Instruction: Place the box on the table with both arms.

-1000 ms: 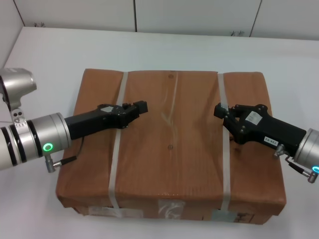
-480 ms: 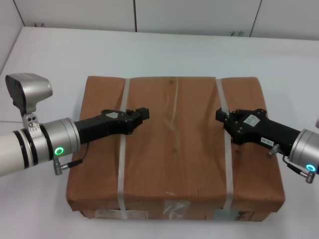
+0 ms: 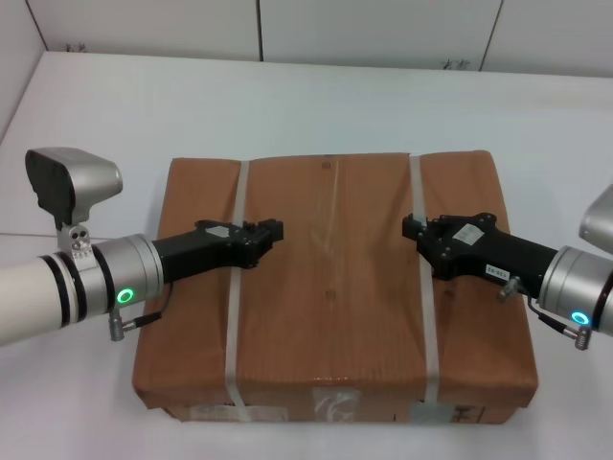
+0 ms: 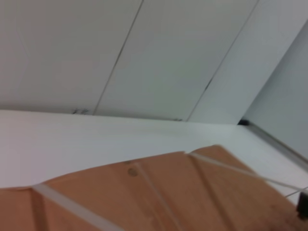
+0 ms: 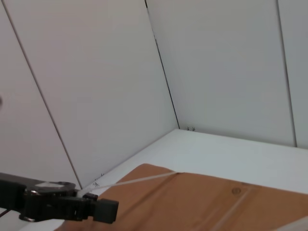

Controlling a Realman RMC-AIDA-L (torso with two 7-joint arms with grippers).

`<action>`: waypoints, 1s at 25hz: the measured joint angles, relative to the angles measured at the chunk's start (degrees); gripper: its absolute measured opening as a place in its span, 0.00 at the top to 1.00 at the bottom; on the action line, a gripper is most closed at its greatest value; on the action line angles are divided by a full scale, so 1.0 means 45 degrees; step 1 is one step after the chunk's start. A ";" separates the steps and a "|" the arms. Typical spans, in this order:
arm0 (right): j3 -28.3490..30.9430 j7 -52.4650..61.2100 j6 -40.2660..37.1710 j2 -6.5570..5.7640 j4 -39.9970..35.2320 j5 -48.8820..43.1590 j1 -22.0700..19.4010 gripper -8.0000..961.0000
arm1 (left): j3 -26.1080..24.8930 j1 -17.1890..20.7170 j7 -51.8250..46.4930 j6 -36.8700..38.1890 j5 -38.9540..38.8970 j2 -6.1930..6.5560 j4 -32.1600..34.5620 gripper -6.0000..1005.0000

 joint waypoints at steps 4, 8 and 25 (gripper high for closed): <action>-0.0001 0.0306 0.0378 0.0002 0.0164 -0.0201 0.0251 0.93 | -0.0002 -0.0003 0.0130 -0.0432 0.0060 -0.0025 0.0000 0.92; -0.0005 0.0614 0.0902 0.0005 0.0360 -0.0265 0.0446 0.93 | -0.0003 -0.0020 0.0275 -0.0779 0.0073 -0.0052 -0.0005 0.92; 0.0128 0.1463 0.1323 0.0002 0.0564 -0.0231 0.0538 0.93 | -0.0037 -0.0007 0.0372 -0.1740 0.0123 -0.0189 -0.0146 0.90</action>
